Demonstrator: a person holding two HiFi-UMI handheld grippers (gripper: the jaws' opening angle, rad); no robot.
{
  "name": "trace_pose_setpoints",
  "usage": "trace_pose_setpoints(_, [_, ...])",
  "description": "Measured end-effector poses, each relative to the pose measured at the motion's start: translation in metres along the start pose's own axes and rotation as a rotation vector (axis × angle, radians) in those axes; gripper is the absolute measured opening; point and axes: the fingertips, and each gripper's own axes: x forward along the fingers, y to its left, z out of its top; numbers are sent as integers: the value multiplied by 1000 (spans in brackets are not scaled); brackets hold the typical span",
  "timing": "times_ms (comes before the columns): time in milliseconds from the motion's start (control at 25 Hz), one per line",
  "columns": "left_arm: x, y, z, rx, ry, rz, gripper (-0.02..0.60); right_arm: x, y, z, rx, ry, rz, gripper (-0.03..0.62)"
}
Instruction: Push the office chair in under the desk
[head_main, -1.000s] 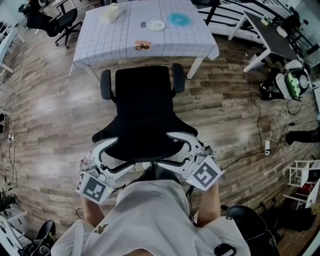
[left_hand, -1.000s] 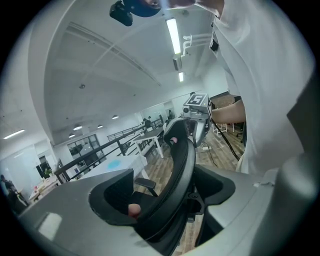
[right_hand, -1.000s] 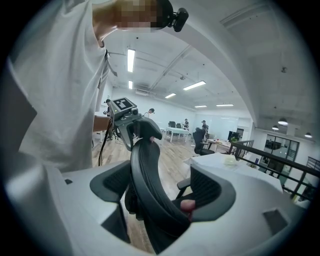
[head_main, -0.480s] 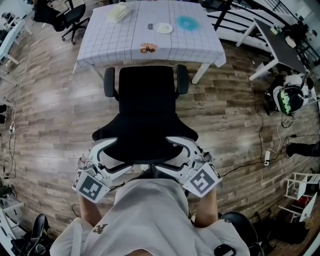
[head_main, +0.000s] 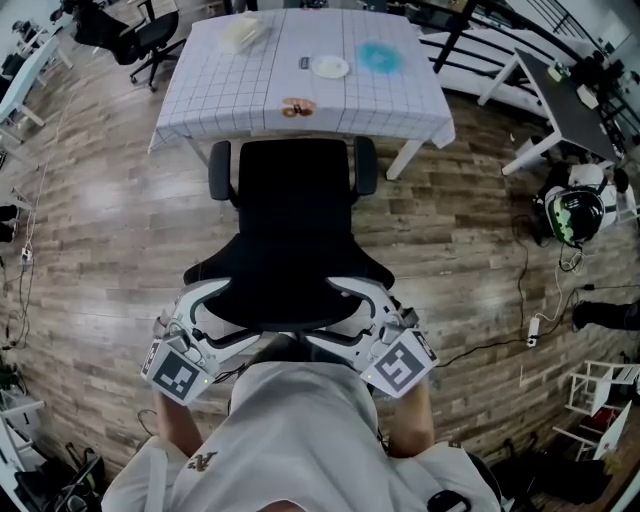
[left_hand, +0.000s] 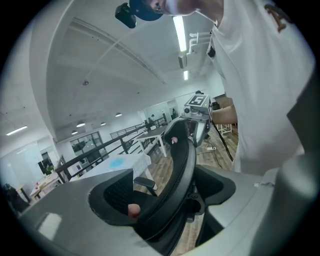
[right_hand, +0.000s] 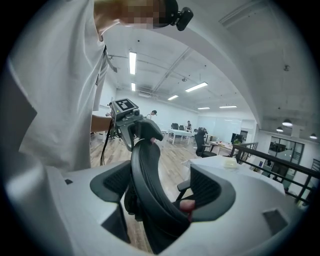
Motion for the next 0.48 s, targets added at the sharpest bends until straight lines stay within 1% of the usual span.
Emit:
trace_pose_setpoints(200, [15,21,-14,-10,6,0,390,15,-20,-13,-5,13,16,377])
trace_pose_setpoints(480, [23,36,-17,-7,7,-1,391,20,-36,-15,-1,19,12,377])
